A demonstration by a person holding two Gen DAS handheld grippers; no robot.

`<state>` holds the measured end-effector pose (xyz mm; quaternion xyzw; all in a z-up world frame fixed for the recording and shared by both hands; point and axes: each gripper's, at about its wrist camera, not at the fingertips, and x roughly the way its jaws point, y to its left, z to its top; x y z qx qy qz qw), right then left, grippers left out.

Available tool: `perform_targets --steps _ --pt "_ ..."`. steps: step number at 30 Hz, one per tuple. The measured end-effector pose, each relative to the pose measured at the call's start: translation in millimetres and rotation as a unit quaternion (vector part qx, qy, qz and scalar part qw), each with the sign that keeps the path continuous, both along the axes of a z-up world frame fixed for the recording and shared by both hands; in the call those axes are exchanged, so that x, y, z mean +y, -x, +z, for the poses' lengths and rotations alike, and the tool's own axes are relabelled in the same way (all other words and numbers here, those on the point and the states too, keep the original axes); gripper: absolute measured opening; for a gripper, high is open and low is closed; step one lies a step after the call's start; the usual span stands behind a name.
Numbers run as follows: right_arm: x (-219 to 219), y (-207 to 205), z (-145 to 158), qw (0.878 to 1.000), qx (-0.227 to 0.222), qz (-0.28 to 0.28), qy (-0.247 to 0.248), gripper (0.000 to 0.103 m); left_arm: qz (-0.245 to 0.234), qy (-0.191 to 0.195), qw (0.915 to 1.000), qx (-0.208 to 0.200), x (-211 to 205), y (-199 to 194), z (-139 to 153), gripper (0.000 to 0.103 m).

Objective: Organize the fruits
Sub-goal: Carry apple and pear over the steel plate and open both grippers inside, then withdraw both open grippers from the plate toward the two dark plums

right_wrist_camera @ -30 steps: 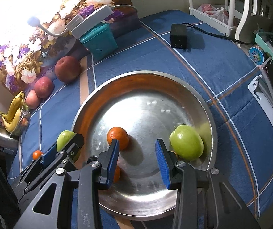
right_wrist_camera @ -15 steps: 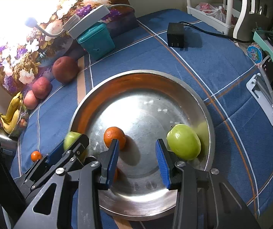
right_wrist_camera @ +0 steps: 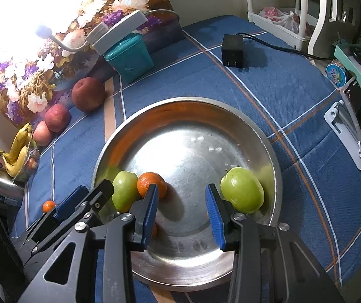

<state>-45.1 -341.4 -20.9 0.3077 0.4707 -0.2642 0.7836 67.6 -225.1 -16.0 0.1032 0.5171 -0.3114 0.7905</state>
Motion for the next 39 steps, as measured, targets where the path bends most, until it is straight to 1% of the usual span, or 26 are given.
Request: perform_targets --steps 5,9,11,15,20,26,27,28,29,31,33,34,39 --pt "1 0 1 1.0 0.001 0.001 0.001 0.041 0.021 -0.004 0.9997 0.009 12 -7 3 0.047" --pt "2 -1 0 1.0 0.003 0.004 0.001 0.041 0.044 -0.021 0.9987 0.013 23 -13 2 0.047" --pt "3 -2 -2 1.0 0.005 0.007 -0.001 0.041 0.063 -0.026 0.9974 0.023 32 -18 0 0.047" --pt "4 -4 -4 1.0 0.008 0.012 -0.001 0.041 0.103 -0.022 0.9936 0.041 53 -27 -5 0.047" --pt "7 -8 -5 1.0 0.011 0.021 -0.001 0.041 0.135 -0.017 0.9891 0.055 72 -34 -8 0.047" --pt "13 -12 -5 0.999 0.012 0.033 0.003 0.041 0.155 -0.016 0.9859 0.062 84 -36 -10 0.047" --pt "13 -12 -5 0.999 0.014 0.034 0.004 0.041 0.156 -0.018 0.9855 0.064 84 -37 -11 0.051" --pt "14 -13 -6 0.999 0.016 0.036 0.005 0.041 0.157 -0.02 0.9852 0.066 84 -37 -13 0.061" --pt "14 -13 -7 0.999 0.019 0.037 0.006 0.041 0.158 -0.022 0.9849 0.066 84 -38 -14 0.064" --pt "16 -15 -8 0.999 0.029 0.04 0.014 0.043 0.161 -0.031 0.9843 0.065 83 -39 -16 0.066" --pt "17 -17 -9 0.998 0.038 0.041 0.023 0.058 0.164 -0.038 0.9837 0.062 83 -39 -18 0.068" --pt "17 -17 -9 0.998 0.041 0.04 0.027 0.061 0.167 -0.039 0.9833 0.062 83 -39 -18 0.07" --pt "15 -15 -9 0.998 0.043 0.04 0.036 0.067 0.177 -0.046 0.9813 0.062 86 -41 -22 0.079"
